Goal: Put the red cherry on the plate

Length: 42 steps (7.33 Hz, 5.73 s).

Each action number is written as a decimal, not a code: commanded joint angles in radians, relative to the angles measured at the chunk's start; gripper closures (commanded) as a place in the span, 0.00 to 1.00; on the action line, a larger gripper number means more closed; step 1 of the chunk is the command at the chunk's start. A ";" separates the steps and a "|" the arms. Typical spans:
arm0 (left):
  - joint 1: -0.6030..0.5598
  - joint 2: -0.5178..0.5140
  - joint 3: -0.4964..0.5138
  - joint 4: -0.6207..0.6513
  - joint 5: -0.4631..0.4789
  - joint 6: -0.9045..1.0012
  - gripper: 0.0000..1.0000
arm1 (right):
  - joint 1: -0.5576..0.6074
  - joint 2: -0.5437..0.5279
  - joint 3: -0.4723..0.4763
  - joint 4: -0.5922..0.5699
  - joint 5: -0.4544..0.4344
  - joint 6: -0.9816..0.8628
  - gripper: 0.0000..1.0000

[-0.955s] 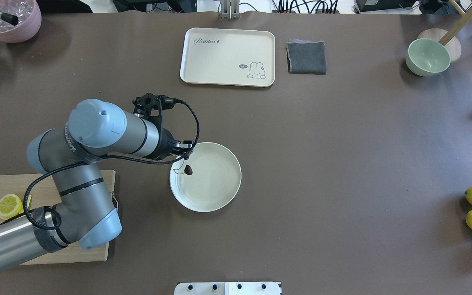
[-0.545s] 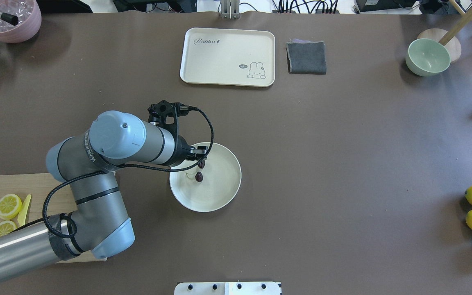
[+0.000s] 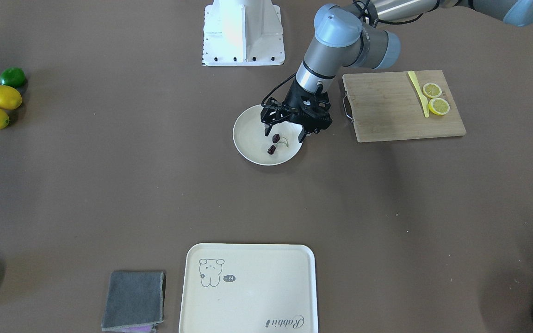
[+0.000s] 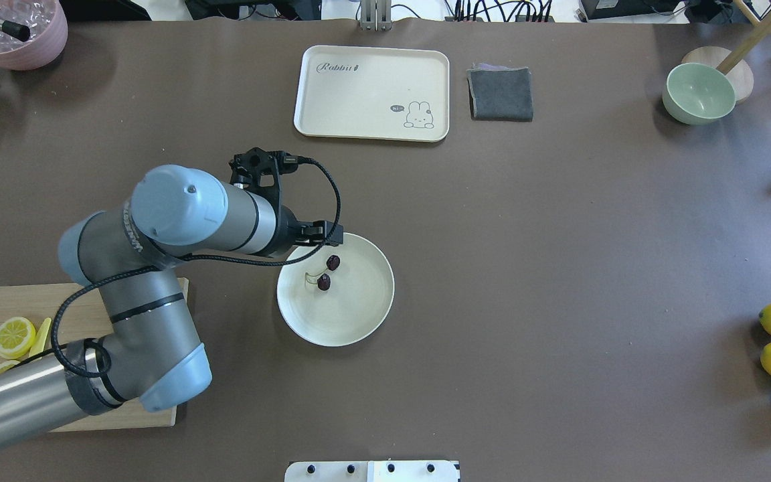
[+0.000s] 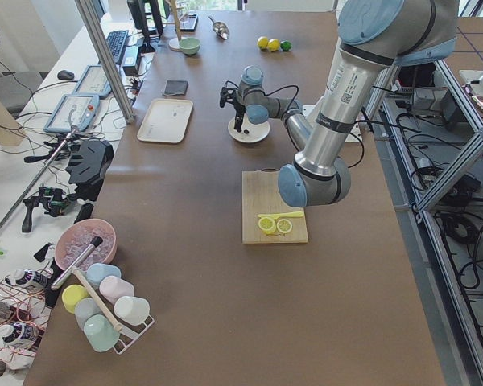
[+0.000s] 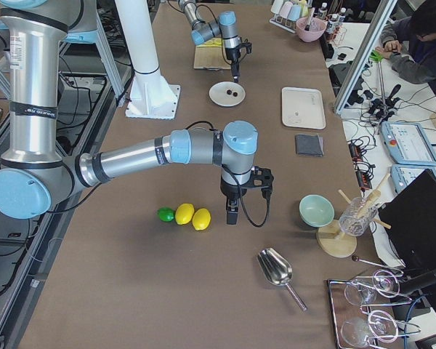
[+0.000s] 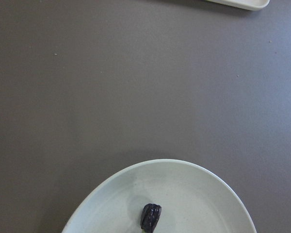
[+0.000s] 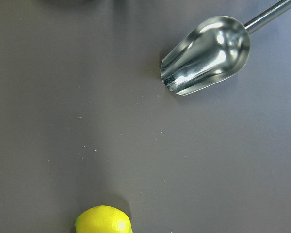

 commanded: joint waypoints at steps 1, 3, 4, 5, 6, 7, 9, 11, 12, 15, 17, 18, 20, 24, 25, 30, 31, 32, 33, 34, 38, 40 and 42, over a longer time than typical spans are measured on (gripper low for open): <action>-0.178 0.012 -0.125 0.305 -0.178 0.222 0.02 | 0.000 -0.001 -0.016 0.000 0.048 0.000 0.00; -0.385 0.038 -0.170 0.559 -0.241 0.579 0.02 | 0.000 -0.001 -0.036 0.001 0.049 0.000 0.00; -0.509 0.102 -0.173 0.583 -0.304 0.753 0.02 | 0.000 -0.001 -0.048 0.001 0.048 -0.001 0.00; -0.622 0.206 -0.165 0.582 -0.339 0.990 0.02 | 0.000 -0.002 -0.064 0.001 0.048 -0.003 0.00; -0.693 0.332 -0.165 0.566 -0.343 1.126 0.02 | 0.000 -0.002 -0.067 0.001 0.048 -0.002 0.00; -0.756 0.369 -0.153 0.566 -0.370 1.130 0.02 | 0.000 -0.001 -0.067 0.001 0.046 -0.002 0.00; -0.900 0.434 -0.103 0.548 -0.410 1.286 0.02 | 0.000 -0.002 -0.068 0.000 0.048 0.000 0.00; -1.022 0.459 -0.028 0.546 -0.413 1.379 0.02 | 0.000 -0.002 -0.070 0.000 0.046 -0.002 0.00; -1.070 0.482 -0.006 0.548 -0.444 1.467 0.02 | 0.000 -0.002 -0.076 0.001 0.046 -0.002 0.00; -1.101 0.572 0.020 0.539 -0.505 1.457 0.02 | 0.000 -0.002 -0.084 0.001 0.046 -0.002 0.00; -1.127 0.571 0.013 0.537 -0.501 1.457 0.02 | 0.000 -0.001 -0.084 0.001 0.046 -0.002 0.00; -1.127 0.577 0.020 0.539 -0.496 1.460 0.02 | 0.000 -0.002 -0.082 0.001 0.046 -0.002 0.00; -1.127 0.581 0.005 0.537 -0.496 1.466 0.02 | 0.000 0.001 -0.082 0.001 0.046 0.000 0.00; -1.127 0.591 0.006 0.522 -0.496 1.463 0.02 | 0.000 0.001 -0.097 0.001 0.043 0.000 0.00; -1.125 0.591 0.008 0.520 -0.496 1.462 0.02 | 0.000 0.001 -0.099 0.001 0.045 0.000 0.00; -1.125 0.591 0.005 0.516 -0.496 1.460 0.02 | -0.002 -0.001 -0.127 0.001 0.049 0.005 0.00; -1.125 0.591 0.006 0.514 -0.496 1.460 0.02 | -0.002 -0.001 -0.134 0.001 0.049 0.003 0.00; -1.125 0.591 0.006 0.514 -0.496 1.460 0.02 | -0.003 -0.001 -0.142 0.001 0.048 0.003 0.00; -1.125 0.591 0.006 0.514 -0.498 1.459 0.02 | -0.006 0.001 -0.143 0.001 0.048 0.003 0.00; -1.125 0.591 0.008 0.514 -0.498 1.458 0.02 | -0.008 0.001 -0.143 0.001 0.048 0.002 0.00; -1.125 0.591 0.006 0.460 -0.496 1.460 0.02 | -0.031 0.001 -0.142 0.003 0.048 -0.002 0.00; -1.127 0.592 0.005 0.460 -0.498 1.458 0.02 | -0.047 0.001 -0.143 0.003 0.048 -0.002 0.00; -1.125 0.624 0.005 0.457 -0.498 1.466 0.02 | -0.060 -0.001 -0.143 0.001 0.045 -0.002 0.00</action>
